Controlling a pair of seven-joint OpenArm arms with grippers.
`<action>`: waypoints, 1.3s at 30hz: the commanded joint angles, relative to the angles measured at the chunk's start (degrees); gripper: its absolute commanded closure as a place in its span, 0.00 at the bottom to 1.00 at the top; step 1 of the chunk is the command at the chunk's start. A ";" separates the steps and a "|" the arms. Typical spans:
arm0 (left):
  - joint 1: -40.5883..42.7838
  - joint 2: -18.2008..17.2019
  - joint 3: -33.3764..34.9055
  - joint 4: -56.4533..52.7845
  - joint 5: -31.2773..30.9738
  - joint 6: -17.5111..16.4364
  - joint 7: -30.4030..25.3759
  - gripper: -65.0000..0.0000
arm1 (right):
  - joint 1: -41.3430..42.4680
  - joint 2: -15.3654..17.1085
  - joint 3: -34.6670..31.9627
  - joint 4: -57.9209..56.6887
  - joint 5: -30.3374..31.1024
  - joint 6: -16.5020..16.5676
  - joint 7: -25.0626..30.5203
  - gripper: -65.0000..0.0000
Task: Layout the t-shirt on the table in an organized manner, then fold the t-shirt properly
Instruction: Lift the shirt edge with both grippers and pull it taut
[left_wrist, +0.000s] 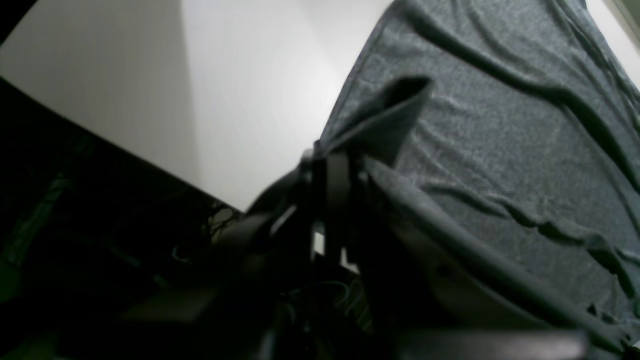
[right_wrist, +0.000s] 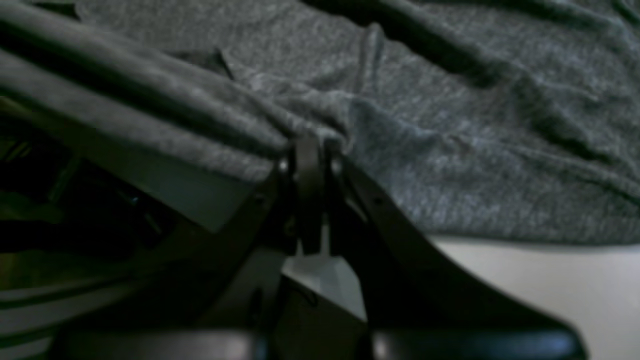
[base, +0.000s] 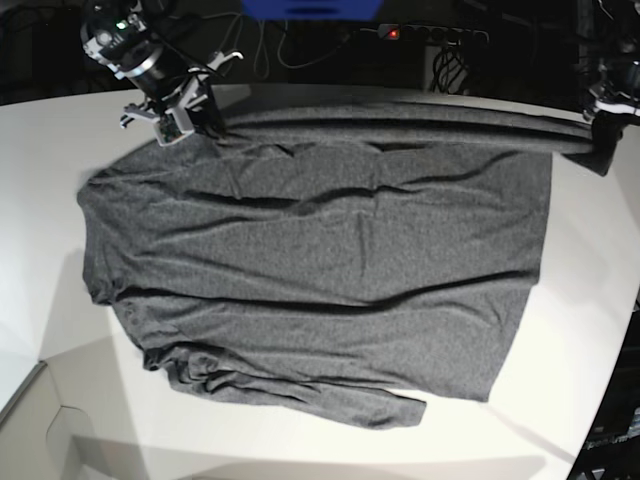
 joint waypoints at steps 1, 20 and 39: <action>0.92 -0.45 -0.23 1.07 -0.93 -0.09 -0.98 1.00 | -0.24 0.30 0.23 1.09 1.12 0.22 1.36 1.00; 7.07 0.96 0.21 0.72 -1.11 -0.09 -0.90 1.00 | -1.56 1.18 1.20 0.91 1.12 0.22 2.85 1.00; 4.96 0.43 3.64 0.72 -0.58 -0.18 -0.90 1.00 | -7.45 1.18 3.13 1.00 1.12 5.68 3.03 1.00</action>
